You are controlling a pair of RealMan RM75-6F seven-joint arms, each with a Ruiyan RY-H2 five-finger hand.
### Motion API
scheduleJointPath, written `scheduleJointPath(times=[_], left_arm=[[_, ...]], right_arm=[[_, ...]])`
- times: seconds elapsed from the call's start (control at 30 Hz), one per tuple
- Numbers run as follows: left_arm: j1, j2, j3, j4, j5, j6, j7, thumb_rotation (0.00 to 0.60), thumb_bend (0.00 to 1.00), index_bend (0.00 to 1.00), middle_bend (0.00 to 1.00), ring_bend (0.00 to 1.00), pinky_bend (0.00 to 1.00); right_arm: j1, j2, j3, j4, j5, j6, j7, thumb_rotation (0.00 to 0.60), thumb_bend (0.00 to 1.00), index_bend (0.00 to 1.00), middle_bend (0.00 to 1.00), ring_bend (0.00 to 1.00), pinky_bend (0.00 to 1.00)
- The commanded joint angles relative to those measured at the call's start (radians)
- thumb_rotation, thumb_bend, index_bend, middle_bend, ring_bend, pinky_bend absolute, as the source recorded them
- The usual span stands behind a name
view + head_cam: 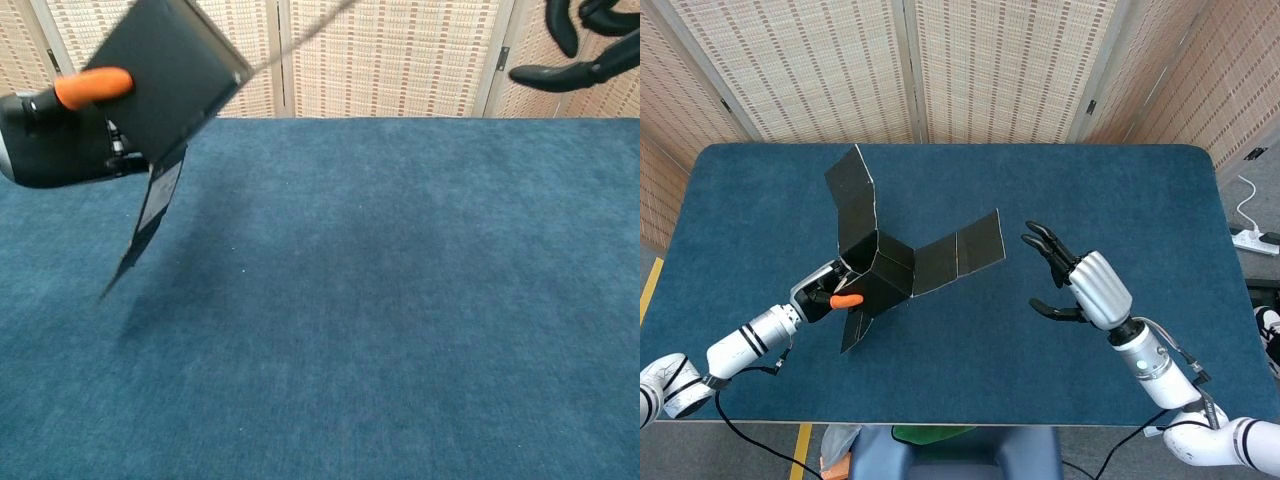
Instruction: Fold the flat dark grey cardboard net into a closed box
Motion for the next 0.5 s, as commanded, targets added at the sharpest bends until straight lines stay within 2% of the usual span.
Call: scheduleJointPath(times=[0.03, 0.13, 0.23, 0.5], left_arm=[[-0.025, 0.041, 0.011, -0.043, 0.026, 0.054, -0.140, 0.600, 0.17, 0.31, 0.26, 0.53, 0.77], [-0.036, 0.057, 0.016, -0.060, 0.031, 0.067, -0.206, 0.600, 0.17, 0.31, 0.26, 0.53, 0.77], [-0.046, 0.070, 0.021, -0.070, 0.036, 0.065, -0.198, 0.600, 0.17, 0.31, 0.26, 0.53, 0.77], [-0.060, 0.070, 0.037, -0.104, 0.041, 0.040, -0.086, 0.600, 0.17, 0.31, 0.26, 0.53, 0.77]], right_arm=[[0.000, -0.077, 0.022, 0.030, -0.028, 0.019, -0.012, 0.600, 0.18, 0.00, 0.04, 0.68, 1.00], [0.003, -0.113, 0.017, 0.035, -0.033, 0.001, 0.015, 0.600, 0.18, 0.00, 0.07, 0.69, 1.00], [0.019, -0.136, 0.024, 0.038, -0.036, -0.030, 0.025, 0.600, 0.18, 0.00, 0.08, 0.70, 1.00], [0.098, -0.202, 0.119, 0.034, -0.014, -0.100, -0.030, 0.600, 0.18, 0.00, 0.12, 0.72, 1.00]])
